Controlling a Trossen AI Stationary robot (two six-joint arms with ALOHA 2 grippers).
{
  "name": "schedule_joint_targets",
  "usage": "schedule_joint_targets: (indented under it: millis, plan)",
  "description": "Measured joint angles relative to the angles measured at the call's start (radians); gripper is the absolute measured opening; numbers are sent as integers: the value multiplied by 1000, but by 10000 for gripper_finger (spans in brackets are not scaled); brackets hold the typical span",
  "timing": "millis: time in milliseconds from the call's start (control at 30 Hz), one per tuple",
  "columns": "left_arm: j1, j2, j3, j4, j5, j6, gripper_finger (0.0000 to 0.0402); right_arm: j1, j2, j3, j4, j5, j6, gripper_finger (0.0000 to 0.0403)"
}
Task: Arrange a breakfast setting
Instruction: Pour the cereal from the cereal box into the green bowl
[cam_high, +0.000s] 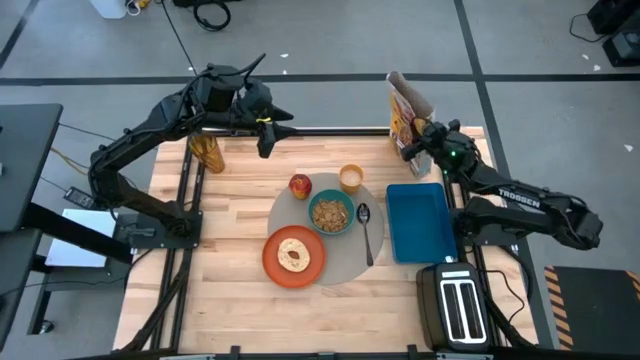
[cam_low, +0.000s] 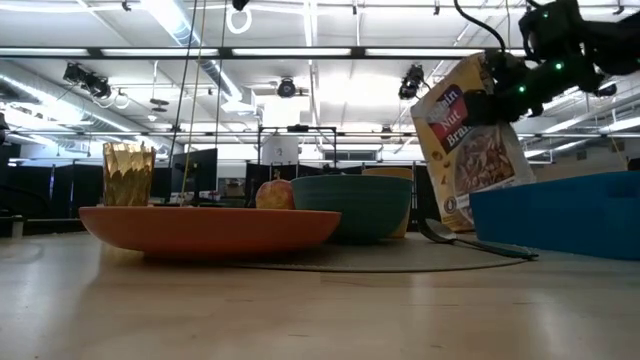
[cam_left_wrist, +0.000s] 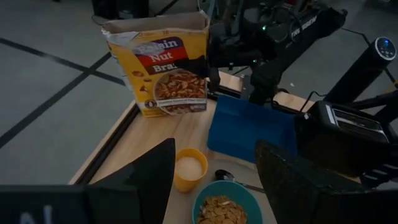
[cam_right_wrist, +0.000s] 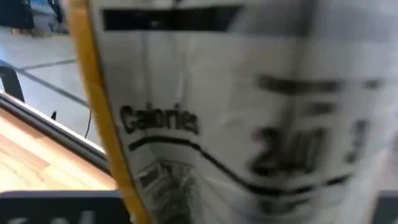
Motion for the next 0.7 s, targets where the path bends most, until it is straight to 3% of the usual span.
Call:
schedule_joint_targets:
  millis: [333, 500, 700]
  plan:
    - [-4, 0, 0, -1, 0, 7, 227, 0, -20, 217, -348, -78, 91, 285]
    - [-11, 0, 0, -3, 0, 17, 227, 2, -58, 273, -395, -87, 94, 312]
    - [-16, 0, 0, -3, 0, 27, 227, 2, -103, 326, -413, -142, 171, 314]
